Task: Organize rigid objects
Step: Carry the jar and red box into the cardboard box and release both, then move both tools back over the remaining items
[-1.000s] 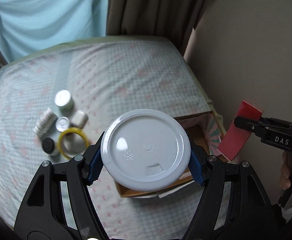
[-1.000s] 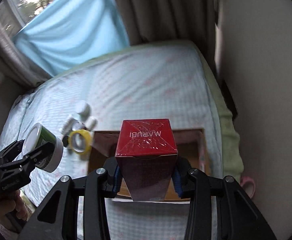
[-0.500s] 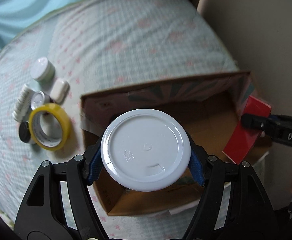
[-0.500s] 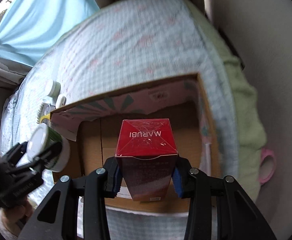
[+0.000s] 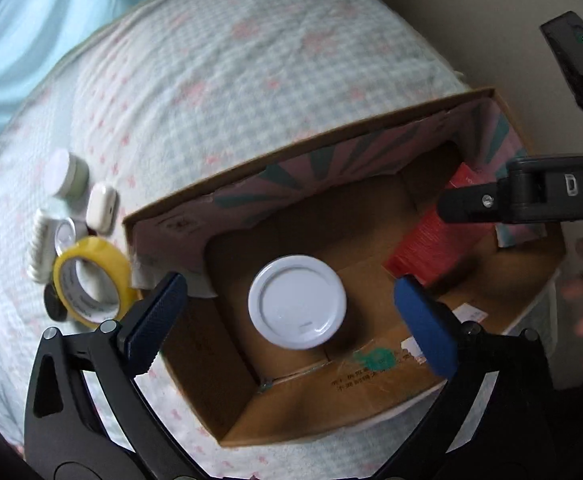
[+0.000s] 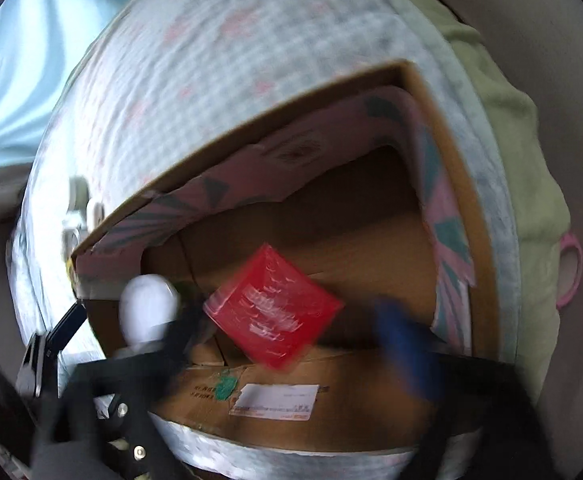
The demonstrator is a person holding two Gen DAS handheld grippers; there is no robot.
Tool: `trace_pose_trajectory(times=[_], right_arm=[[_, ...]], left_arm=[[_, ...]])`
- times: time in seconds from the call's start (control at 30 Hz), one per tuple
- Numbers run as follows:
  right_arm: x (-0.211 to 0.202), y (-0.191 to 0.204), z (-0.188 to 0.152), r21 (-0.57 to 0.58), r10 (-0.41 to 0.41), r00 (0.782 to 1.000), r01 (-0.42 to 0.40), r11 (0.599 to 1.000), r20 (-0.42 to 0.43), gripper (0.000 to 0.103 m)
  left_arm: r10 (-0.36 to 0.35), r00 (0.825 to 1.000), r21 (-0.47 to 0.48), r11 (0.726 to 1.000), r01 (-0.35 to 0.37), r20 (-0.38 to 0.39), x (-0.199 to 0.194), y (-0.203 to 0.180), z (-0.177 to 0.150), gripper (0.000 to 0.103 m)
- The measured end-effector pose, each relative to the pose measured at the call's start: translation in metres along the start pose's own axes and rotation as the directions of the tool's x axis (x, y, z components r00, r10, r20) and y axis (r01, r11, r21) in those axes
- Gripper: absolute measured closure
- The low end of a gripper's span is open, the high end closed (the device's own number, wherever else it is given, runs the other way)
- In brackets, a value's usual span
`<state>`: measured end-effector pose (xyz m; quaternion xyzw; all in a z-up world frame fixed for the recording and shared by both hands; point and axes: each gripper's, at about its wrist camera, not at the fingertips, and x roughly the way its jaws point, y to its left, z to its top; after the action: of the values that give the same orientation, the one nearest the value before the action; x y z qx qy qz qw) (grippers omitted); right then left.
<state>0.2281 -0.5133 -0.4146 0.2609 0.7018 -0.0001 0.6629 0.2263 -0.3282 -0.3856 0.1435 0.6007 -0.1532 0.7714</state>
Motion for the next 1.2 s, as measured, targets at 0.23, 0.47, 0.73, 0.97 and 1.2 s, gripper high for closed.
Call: trace_pose_trajectory(times=[0.23,0.47,0.73,0.97,1.2], right_arm=[[-0.009,-0.006,-0.010,0.012,0.029,0.999,-0.029,1.000,0.019,0.000],[-0.020,0.009,-0.011,0.007,0.025,0.999,-0.025,1.000,0.035,0.000],[-0.046,0.024,-0.017,0.001,-0.017,0.997,0.017,1.000,0.081,0.000],[-0.086,0.046,-0.037,0.000,-0.079,0.989,0.079,0.997,0.129,0.000],[-0.112,0.083,-0.072,-0.076,-0.099,0.976,0.116,0.990,0.194,0.000]], left_arm=[[-0.005,1.000,-0.007,1.000,0.005,-0.005,-0.005,-0.003,-0.002,0.000],[0.005,1.000,-0.027,1.000,-0.005,0.010,-0.021,0.005,-0.010,0.000],[0.022,0.998,-0.092,0.996,-0.016,0.061,-0.064,0.025,-0.028,0.000],[0.034,0.988,-0.140,0.990,-0.013,0.150,-0.124,0.041,-0.047,0.000],[0.070,0.976,-0.185,0.982,-0.032,0.204,-0.176,0.076,-0.080,0.000]])
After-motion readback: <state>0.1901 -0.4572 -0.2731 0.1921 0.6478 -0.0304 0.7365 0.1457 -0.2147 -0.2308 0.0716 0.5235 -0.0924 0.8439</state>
